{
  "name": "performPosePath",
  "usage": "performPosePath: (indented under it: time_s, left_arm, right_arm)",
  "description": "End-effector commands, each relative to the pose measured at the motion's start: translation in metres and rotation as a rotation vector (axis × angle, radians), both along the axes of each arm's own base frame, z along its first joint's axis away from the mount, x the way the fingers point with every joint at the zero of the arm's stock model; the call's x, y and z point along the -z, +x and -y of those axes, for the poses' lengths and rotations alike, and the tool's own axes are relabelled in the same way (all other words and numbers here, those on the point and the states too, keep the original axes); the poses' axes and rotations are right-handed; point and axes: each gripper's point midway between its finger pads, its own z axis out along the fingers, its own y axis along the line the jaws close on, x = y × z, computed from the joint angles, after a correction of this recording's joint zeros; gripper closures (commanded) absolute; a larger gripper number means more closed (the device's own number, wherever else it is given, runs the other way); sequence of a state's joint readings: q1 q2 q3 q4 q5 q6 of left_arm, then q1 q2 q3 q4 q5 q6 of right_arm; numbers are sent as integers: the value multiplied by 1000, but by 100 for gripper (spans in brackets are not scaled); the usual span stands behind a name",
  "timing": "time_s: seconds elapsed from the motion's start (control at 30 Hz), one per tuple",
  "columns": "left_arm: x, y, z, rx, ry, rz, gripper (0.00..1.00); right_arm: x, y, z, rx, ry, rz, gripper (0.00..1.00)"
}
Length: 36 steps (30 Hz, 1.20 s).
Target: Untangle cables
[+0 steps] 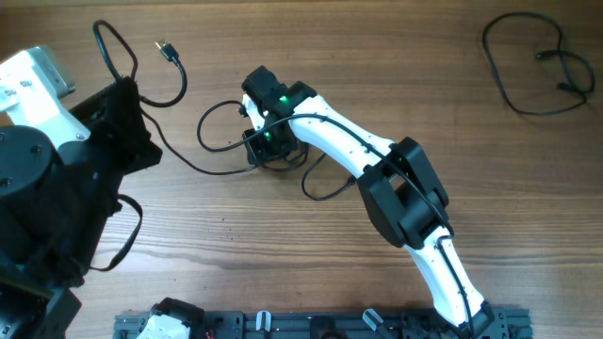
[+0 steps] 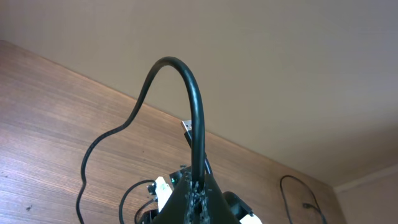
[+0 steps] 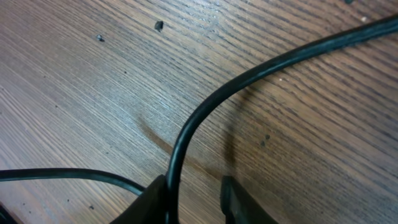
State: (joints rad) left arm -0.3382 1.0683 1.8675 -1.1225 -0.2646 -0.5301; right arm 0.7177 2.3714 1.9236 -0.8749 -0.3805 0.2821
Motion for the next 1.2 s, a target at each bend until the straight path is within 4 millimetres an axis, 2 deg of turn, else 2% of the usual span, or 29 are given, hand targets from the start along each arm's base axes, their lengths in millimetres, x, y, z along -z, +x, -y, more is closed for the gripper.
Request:
performPosePath:
  time_s: [0.0,0.1,0.13,0.23,0.3,0.43,0.53,0.6,0.7,0.73,0.77,0.8,0.87,0.93,1.0,1.03,1.17]
  left_arm:
    - [-5,-2,-5,-26,-9,16,96]
    - [-4,-2,-6,-27,-8,12,96]
    - [-2,-2,-6,-26,-5,6,96]
    - [12,0,-5,-28,17,-54,96]
    - [24,4,-7,-43,42,-105,96]
    - [49,18,-6,-64,89,-206,96]
    - [60,31,-2,-67,108,-249,96]
    - [67,38,0,-71,121,-276,96]
    - [77,46,-3,-91,140,-313,96]
    - [81,49,-5,-102,148,-330,96]
    - [83,50,-6,-108,150,-338,96]
    - [86,53,-10,-123,150,-349,96]
    - [86,53,-14,-136,148,-351,96]
    - [86,53,-19,-151,146,-352,96]
    - [87,53,-24,-168,143,-355,96]
    - [87,54,-26,-173,142,-355,96]
    - [87,54,-28,-178,144,-356,96]
  right_arm:
    - [7,0,-1,-20,0,5,77]
    - [0,2,-8,-22,48,-2,96]
    - [-8,5,-12,-23,90,-15,96]
    - [-54,26,-16,-13,258,-26,96]
    - [-84,43,-9,4,342,-2,96]
    - [-157,89,37,103,487,84,96]
    - [-198,108,72,134,589,126,96]
    - [-216,120,97,159,654,133,96]
    - [-223,137,133,237,694,120,96]
    - [-223,147,152,275,690,134,96]
    - [-223,151,160,291,688,140,96]
    - [-221,161,182,341,673,161,96]
    - [-215,172,203,399,631,187,96]
    - [-205,180,223,465,566,203,95]
    - [-189,184,241,537,467,209,86]
    - [-182,184,248,564,422,209,85]
    - [-144,173,281,683,140,187,84]
